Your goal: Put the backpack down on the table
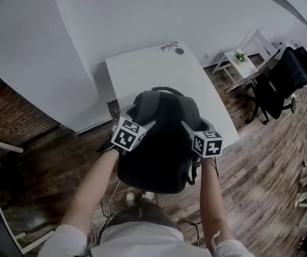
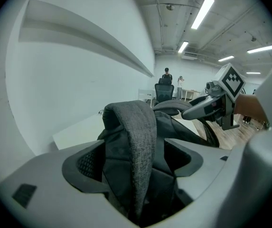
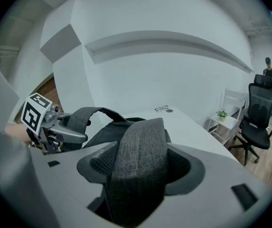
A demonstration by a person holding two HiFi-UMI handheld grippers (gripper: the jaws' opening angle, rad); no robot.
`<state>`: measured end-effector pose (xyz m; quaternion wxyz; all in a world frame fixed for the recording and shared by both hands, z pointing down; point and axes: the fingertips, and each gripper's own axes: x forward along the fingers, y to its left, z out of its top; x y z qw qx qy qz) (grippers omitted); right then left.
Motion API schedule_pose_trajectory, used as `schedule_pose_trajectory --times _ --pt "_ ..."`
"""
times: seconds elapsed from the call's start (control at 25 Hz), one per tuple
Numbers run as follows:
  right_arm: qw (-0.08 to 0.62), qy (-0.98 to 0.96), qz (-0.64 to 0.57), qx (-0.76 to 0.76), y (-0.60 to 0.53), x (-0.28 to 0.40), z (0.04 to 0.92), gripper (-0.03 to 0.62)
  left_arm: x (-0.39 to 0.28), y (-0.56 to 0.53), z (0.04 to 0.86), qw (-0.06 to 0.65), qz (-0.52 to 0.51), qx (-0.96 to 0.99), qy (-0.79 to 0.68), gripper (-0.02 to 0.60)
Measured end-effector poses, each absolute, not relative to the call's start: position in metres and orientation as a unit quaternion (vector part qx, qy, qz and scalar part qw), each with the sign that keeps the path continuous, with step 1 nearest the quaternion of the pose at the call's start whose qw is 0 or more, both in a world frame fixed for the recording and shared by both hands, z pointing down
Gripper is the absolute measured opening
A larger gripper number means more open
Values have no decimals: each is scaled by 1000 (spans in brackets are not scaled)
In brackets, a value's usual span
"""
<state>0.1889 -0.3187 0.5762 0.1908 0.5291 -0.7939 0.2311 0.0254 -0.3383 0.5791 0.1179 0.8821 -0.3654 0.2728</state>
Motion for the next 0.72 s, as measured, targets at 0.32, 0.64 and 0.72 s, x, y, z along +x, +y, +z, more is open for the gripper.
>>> schedule_pose_trajectory --times 0.32,0.64,0.72 --pt "211 -783 199 550 -319 199 564 267 29 -341 582 111 272 884 -364 382" --pt "226 -789 207 533 -314 224 557 279 46 -339 580 123 272 888 -349 404" --pt "227 -785 207 538 -313 227 560 278 45 -342 583 124 272 887 -351 414"
